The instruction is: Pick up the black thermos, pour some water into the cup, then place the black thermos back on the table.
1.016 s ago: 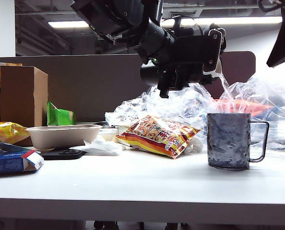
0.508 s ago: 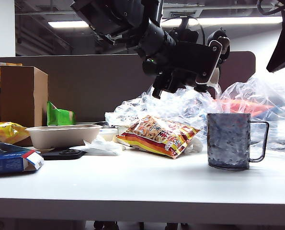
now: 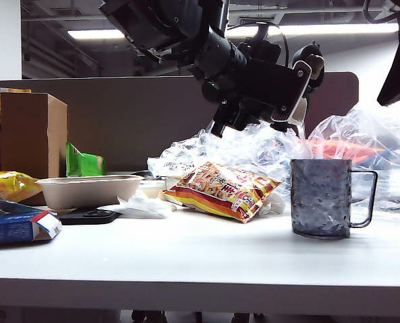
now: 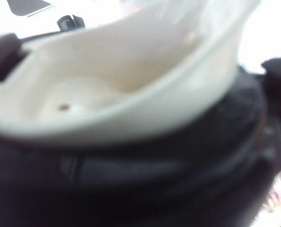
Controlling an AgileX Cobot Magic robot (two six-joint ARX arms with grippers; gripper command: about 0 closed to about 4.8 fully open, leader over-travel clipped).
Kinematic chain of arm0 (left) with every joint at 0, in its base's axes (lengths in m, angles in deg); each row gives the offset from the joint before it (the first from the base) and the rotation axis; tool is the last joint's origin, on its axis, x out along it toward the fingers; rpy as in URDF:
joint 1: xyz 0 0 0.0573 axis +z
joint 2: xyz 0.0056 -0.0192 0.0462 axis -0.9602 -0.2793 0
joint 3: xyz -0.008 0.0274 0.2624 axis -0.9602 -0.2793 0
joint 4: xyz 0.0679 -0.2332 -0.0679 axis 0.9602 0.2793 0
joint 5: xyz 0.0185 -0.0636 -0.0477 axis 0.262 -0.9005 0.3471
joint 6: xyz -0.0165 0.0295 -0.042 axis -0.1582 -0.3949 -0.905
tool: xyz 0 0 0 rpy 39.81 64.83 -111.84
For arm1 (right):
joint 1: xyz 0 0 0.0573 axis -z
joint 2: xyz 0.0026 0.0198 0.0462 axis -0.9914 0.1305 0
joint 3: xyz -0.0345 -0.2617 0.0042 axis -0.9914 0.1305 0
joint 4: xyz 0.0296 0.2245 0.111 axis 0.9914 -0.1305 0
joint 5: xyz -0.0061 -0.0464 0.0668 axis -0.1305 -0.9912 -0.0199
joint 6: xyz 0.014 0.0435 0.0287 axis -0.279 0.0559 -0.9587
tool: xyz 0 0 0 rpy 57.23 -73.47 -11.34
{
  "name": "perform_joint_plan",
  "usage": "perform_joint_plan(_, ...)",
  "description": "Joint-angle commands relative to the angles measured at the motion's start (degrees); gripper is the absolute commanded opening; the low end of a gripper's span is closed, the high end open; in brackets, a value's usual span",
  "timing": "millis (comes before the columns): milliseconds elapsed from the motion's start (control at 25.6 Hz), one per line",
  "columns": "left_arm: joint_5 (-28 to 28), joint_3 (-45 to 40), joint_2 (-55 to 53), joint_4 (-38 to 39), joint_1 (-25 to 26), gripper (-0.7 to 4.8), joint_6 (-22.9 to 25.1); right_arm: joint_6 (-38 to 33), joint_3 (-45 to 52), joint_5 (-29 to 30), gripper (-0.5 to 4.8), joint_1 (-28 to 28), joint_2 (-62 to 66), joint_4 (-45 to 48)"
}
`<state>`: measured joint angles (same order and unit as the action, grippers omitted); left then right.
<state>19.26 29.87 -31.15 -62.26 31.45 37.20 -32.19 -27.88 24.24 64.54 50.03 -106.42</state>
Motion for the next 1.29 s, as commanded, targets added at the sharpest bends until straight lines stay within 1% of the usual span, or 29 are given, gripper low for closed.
perform_joint_plan(39, -0.2, 0.7, 0.9, -4.3, -0.1, -0.05, 0.4, 0.2, -0.3, 0.3, -0.02, -0.1, -0.2, 0.4)
perform_joint_plan(117, -0.2, 0.7, 0.9, -4.3, -0.1, -0.05, 1.7, 0.2, -0.3, 0.3, -0.02, -0.1, -0.2, 0.4)
perform_joint_plan(234, -0.2, 0.7, 0.9, -4.4, -0.1, -0.05, 2.1, 0.2, -0.3, 0.3, -0.02, -0.1, -0.2, 0.4)
perform_joint_plan(352, -0.2, 0.7, 0.9, -4.4, -0.1, -0.05, 4.0, 0.2, -0.3, 0.3, -0.02, -0.1, -0.2, 0.4)
perform_joint_plan(1055, -0.3, 1.0, 0.9, -5.1, -0.5, -0.05, 3.8, 0.2, -0.3, 0.3, -0.02, -0.1, -0.2, 0.4)
perform_joint_plan(1289, -0.3, 1.0, 0.9, -3.8, -1.2, -0.05, 3.7, 0.2, -0.3, 0.3, -0.02, -0.1, -0.2, 0.4)
